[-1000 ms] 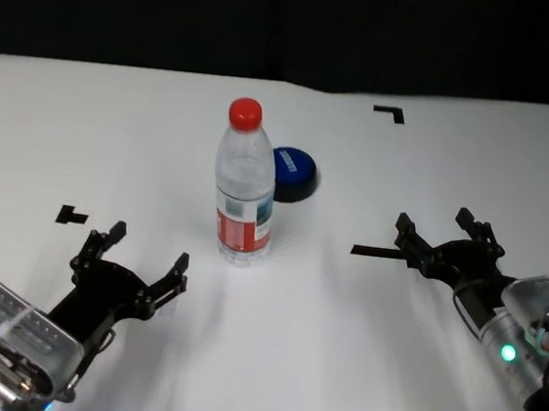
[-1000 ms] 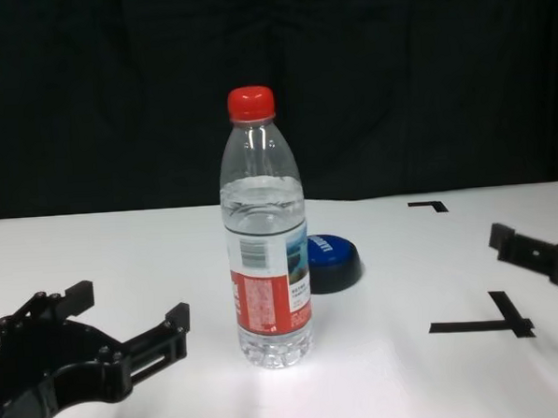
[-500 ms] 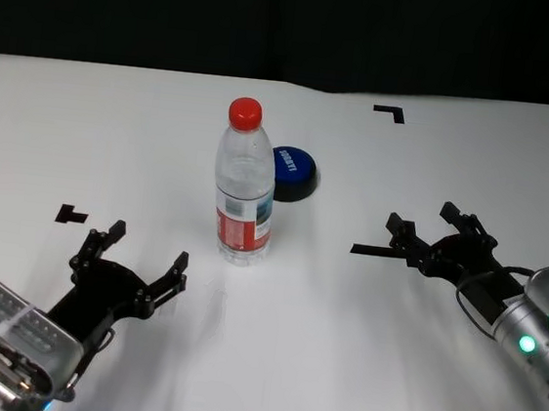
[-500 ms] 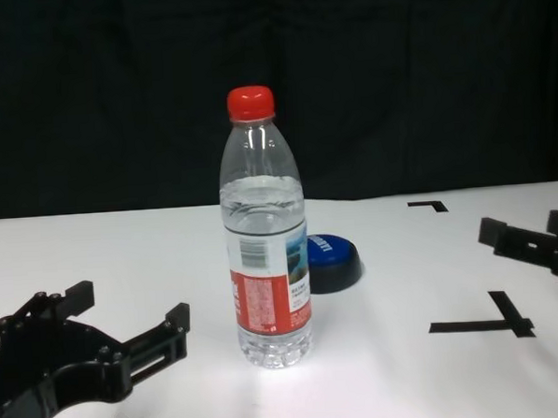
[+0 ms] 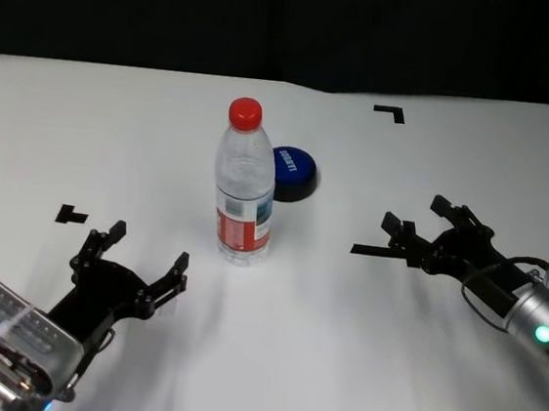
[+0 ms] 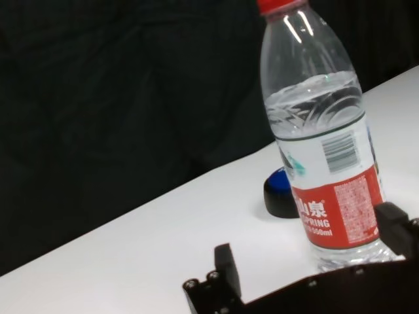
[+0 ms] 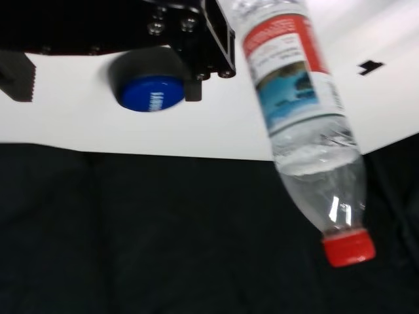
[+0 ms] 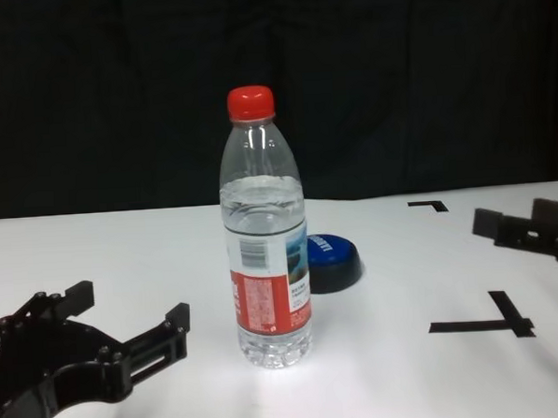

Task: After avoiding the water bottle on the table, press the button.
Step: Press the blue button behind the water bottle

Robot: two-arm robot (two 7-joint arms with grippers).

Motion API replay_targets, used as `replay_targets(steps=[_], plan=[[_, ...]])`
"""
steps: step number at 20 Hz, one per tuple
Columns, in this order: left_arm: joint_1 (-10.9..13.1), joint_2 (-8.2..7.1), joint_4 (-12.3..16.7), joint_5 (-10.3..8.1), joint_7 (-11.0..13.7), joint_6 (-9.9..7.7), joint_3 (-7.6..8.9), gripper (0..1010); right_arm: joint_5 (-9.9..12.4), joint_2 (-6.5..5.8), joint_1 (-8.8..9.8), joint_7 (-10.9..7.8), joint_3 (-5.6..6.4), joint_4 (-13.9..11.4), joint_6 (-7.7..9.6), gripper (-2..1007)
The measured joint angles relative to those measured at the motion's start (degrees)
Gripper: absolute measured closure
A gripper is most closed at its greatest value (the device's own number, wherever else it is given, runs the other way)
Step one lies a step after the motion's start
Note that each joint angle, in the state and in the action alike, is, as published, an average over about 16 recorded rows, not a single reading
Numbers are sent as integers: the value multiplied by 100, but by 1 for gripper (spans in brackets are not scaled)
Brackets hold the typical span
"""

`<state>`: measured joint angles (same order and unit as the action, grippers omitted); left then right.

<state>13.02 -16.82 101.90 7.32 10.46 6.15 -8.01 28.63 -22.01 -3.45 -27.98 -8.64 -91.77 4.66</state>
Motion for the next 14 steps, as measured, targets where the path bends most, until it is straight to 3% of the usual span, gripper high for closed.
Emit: replay_targets(steps=[7,14], plan=[[0,0,0,0,0,0,0,7,102,-233,-207,-319,-265,78,76,2],[0,0,0,0,0,0,0,7,-3,-451,-442,-532,-608,240,26,2]])
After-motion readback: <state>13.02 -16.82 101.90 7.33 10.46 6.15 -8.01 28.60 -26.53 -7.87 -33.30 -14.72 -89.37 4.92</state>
